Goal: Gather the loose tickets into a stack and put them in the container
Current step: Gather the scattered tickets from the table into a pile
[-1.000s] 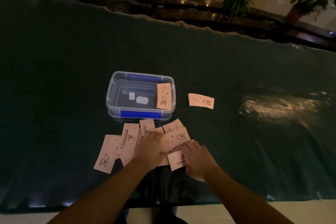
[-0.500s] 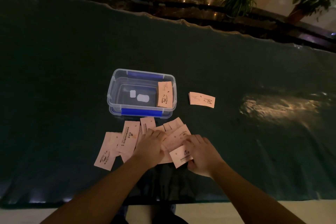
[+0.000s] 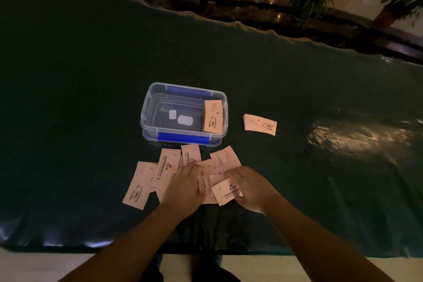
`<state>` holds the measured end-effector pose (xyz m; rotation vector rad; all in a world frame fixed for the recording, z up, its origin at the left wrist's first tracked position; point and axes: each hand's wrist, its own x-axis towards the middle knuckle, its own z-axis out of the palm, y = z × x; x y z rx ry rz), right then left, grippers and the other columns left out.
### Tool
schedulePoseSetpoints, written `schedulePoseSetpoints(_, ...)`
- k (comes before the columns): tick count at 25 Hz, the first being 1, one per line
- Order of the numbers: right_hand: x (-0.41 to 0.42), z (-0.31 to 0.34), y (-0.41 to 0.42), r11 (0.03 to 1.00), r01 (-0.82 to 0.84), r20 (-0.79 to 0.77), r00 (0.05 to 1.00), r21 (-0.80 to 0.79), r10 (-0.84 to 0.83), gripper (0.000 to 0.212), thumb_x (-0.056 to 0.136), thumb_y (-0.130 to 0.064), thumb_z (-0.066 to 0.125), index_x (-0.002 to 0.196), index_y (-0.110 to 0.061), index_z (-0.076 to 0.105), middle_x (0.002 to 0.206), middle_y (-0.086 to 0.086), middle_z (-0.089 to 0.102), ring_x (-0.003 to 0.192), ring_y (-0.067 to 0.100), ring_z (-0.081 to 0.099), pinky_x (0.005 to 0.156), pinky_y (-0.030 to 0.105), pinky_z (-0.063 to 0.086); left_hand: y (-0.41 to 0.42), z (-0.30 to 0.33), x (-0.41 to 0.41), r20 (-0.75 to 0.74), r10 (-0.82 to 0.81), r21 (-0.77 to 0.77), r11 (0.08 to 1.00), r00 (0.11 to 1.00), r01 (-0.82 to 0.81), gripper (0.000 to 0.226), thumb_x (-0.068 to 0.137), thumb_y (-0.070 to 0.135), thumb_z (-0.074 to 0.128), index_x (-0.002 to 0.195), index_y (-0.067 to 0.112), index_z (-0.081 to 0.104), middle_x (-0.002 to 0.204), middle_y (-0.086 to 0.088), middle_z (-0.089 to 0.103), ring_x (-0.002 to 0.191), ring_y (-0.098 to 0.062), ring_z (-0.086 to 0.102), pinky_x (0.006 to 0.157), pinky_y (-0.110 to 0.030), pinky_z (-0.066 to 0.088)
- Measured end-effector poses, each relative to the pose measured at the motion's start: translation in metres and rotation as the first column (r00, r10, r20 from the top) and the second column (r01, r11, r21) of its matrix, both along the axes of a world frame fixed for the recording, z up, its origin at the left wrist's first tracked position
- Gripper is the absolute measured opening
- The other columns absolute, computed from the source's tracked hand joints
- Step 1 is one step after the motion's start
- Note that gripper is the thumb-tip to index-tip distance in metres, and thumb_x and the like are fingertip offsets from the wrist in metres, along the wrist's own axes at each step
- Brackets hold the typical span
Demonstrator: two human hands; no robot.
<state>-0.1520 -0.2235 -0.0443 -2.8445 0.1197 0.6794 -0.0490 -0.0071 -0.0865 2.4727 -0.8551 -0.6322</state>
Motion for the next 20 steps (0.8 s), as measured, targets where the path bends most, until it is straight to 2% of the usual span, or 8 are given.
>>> schedulePoseSetpoints(3,0.001,0.003,0.0,0.999,-0.039,0.0,0.999,-0.023,0.039,0.074,0.089,-0.029,0.077,0.155,-0.03,0.042,0.158,-0.001,0.046,0.149,0.02,0.037,0.124,0.041,0.03,0.001,0.003,-0.002,0.008,-0.026,0.104,0.994,1.0,0.025,0.07,0.084,0.049,0.068,0.146,0.026,0.043,0.156,0.002,0.039,0.143,-0.023,0.033,0.118,-0.047,0.031)
schedulePoseSetpoints(6,0.012,0.005,0.001,0.997,-0.065,-0.052,0.997,-0.033,0.063,0.087,0.086,-0.022,0.081,0.159,-0.027,0.035,0.172,0.0,0.027,0.16,0.022,0.019,0.128,0.044,0.011,-0.003,0.006,-0.005,-0.017,-0.04,0.134,0.99,0.999,0.042,0.069,0.085,0.051,0.066,0.146,0.027,0.045,0.158,0.0,0.035,0.146,-0.026,0.028,0.119,-0.051,0.028)
schedulePoseSetpoints(8,0.019,0.005,0.004,0.998,-0.055,-0.096,0.994,-0.016,0.053,0.093,0.086,-0.018,0.081,0.162,-0.025,0.029,0.174,0.0,0.023,0.162,0.022,0.014,0.131,0.047,0.006,-0.005,0.008,-0.006,-0.023,-0.005,0.131,0.991,1.0,0.008,0.073,0.084,0.05,0.07,0.147,0.027,0.041,0.157,0.0,0.036,0.145,-0.024,0.029,0.119,-0.048,0.029)
schedulePoseSetpoints(11,0.02,0.005,0.004,0.999,0.039,-0.099,0.994,0.033,-0.036,0.084,0.086,-0.019,0.08,0.157,-0.03,0.037,0.163,-0.001,0.041,0.155,0.022,0.031,0.129,0.048,0.024,-0.007,0.008,-0.006,-0.032,0.027,0.142,0.99,0.999,-0.022,0.081,0.084,0.049,0.073,0.151,0.025,0.035,0.159,0.0,0.036,0.148,-0.026,0.028,0.121,-0.048,0.028)
schedulePoseSetpoints(15,-0.001,0.0,0.0,0.965,0.256,-0.131,0.96,0.056,-0.247,0.083,0.082,-0.031,0.083,0.153,-0.032,0.04,0.15,-0.003,0.048,0.135,0.018,0.049,0.106,0.039,0.053,-0.01,0.005,-0.005,-0.053,0.041,0.177,0.984,0.998,-0.031,0.083,0.086,0.048,0.07,0.155,0.023,0.031,0.163,-0.001,0.034,0.152,-0.028,0.024,0.125,-0.05,0.022)
schedulePoseSetpoints(16,-0.006,-0.003,0.0,0.912,0.392,-0.159,0.914,0.118,-0.373,0.081,0.08,-0.031,0.085,0.149,-0.032,0.043,0.145,-0.003,0.051,0.126,0.016,0.053,0.098,0.035,0.056,-0.012,0.004,-0.006,-0.052,0.051,0.184,0.982,0.997,-0.041,0.082,0.086,0.048,0.071,0.154,0.023,0.032,0.162,-0.002,0.035,0.151,-0.028,0.026,0.125,-0.05,0.022)
schedulePoseSetpoints(18,-0.011,-0.007,0.005,0.71,0.648,-0.216,0.762,0.277,-0.611,0.064,0.078,-0.023,0.086,0.131,-0.029,0.05,0.134,-0.002,0.06,0.108,0.012,0.059,0.084,0.032,0.056,-0.017,0.002,-0.012,-0.06,0.063,0.165,0.985,0.996,-0.052,0.076,0.087,0.044,0.072,0.15,0.023,0.037,0.157,-0.002,0.042,0.145,-0.024,0.035,0.123,-0.046,0.026)
schedulePoseSetpoints(20,-0.009,-0.012,0.015,0.521,0.778,-0.281,0.619,0.352,-0.734,0.055,0.08,-0.018,0.086,0.122,-0.024,0.05,0.124,-0.001,0.064,0.101,0.013,0.061,0.08,0.035,0.054,-0.023,0.003,-0.02,-0.098,0.092,0.093,0.992,0.991,-0.083,0.065,0.089,0.038,0.071,0.145,0.026,0.041,0.148,0.0,0.049,0.136,-0.019,0.044,0.116,-0.041,0.034)
